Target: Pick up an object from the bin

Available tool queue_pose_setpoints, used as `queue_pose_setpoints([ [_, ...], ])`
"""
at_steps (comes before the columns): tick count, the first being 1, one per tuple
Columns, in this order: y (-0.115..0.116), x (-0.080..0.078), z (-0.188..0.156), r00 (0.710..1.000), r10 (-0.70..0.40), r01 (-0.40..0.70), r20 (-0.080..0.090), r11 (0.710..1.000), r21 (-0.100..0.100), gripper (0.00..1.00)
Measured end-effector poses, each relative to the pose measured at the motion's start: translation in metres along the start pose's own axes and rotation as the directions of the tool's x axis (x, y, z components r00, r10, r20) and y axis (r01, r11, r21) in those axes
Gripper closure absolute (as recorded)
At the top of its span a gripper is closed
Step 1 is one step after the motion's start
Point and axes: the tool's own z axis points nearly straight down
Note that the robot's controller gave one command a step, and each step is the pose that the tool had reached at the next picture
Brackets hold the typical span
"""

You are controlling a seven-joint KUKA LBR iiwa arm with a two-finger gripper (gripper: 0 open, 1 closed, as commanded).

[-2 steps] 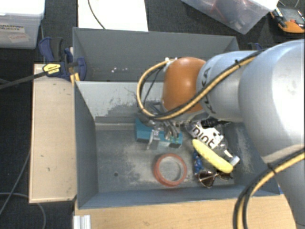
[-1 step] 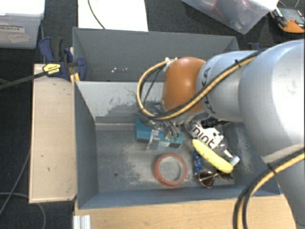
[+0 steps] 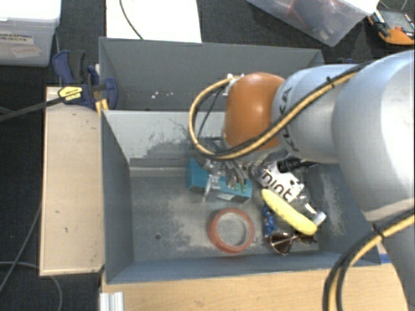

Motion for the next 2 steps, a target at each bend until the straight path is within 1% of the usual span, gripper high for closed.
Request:
queue_pose_setpoints([
  [1,0.0,-0.001,-0.025,1.0,0.0,0.0,0.004,1.0,-0.001,1.0],
  [2,0.0,-0.001,-0.037,1.0,0.002,-0.002,0.003,1.0,-0.002,1.0],
])
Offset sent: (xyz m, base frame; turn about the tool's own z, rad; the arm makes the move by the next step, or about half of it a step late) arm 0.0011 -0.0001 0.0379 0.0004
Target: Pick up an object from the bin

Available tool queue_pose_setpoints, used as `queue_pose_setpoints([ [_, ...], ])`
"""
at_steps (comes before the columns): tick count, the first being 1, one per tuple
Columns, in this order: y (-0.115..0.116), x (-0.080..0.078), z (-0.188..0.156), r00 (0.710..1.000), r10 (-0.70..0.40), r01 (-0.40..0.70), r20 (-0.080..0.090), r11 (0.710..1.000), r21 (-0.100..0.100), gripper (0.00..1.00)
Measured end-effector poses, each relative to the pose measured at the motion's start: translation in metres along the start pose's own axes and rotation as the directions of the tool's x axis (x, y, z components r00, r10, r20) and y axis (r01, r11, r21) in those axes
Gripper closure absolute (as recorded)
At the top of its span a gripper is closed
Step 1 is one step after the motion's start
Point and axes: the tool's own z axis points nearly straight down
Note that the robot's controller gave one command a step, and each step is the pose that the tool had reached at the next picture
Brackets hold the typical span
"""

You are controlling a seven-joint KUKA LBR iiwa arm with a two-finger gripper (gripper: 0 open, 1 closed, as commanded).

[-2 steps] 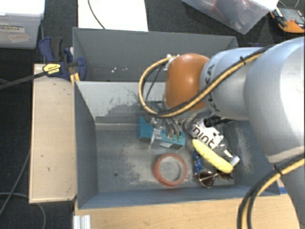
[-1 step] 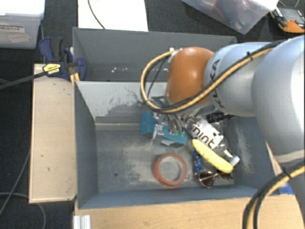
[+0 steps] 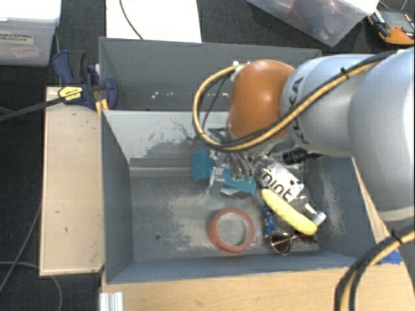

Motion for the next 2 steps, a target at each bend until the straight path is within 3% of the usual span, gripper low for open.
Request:
queue_pose_setpoints([
  [2,0.0,0.001,-0.027,1.0,0.001,-0.001,-0.005,1.0,0.001,1.0],
])
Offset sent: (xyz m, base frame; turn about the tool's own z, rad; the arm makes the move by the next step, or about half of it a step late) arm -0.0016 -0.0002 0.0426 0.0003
